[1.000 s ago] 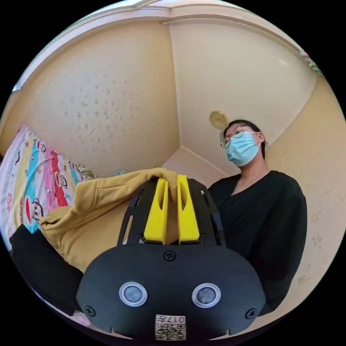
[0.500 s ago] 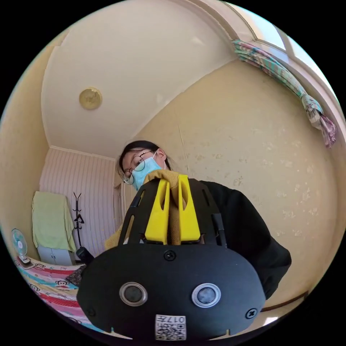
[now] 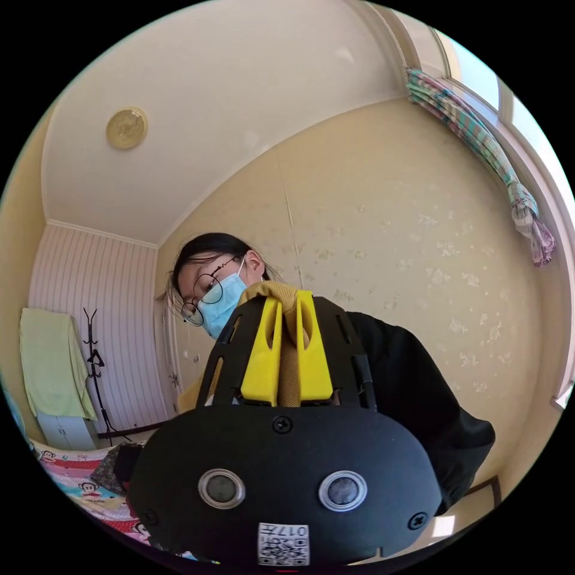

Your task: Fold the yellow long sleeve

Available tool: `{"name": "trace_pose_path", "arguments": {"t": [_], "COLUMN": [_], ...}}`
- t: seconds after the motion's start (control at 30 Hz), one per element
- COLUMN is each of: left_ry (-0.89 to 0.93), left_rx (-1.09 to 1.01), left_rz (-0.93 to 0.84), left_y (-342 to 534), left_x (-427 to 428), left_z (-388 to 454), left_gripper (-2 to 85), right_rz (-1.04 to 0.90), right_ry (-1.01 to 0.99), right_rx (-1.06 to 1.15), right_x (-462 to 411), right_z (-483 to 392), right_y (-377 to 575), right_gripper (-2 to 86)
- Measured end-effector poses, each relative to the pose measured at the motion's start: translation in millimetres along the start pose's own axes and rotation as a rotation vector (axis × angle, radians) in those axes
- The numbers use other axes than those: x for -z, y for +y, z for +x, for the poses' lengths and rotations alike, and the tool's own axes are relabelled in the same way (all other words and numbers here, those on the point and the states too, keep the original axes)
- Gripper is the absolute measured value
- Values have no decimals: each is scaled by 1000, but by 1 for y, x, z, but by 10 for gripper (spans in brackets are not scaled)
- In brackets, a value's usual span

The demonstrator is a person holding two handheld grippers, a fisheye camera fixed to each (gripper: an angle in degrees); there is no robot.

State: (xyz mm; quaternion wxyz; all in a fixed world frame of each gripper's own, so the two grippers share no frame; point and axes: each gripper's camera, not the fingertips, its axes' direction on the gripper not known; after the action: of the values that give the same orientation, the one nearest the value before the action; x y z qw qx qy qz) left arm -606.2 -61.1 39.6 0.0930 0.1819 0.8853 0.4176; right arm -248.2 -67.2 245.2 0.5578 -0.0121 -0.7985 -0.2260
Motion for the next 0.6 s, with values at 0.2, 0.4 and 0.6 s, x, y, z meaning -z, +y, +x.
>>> {"name": "trace_pose_path", "arguments": {"t": [0.2, 0.4, 0.6], "left_ry": [-26, -100, -370], "left_rx": [1, 34, -28], "left_rz": [28, 7, -96], "left_y": [-1, -6, -33], "left_x": [0, 4, 7], "left_z": [-5, -5, 55], "left_gripper": [35, 34, 34], "right_rz": [132, -182, 62], "right_ry": [-284, -487, -86], "right_rx": [-121, 3, 128], "right_x": [20, -28, 92], "right_z": [54, 37, -29], "right_y": [2, -3, -8], "right_gripper": [191, 106, 33]}}
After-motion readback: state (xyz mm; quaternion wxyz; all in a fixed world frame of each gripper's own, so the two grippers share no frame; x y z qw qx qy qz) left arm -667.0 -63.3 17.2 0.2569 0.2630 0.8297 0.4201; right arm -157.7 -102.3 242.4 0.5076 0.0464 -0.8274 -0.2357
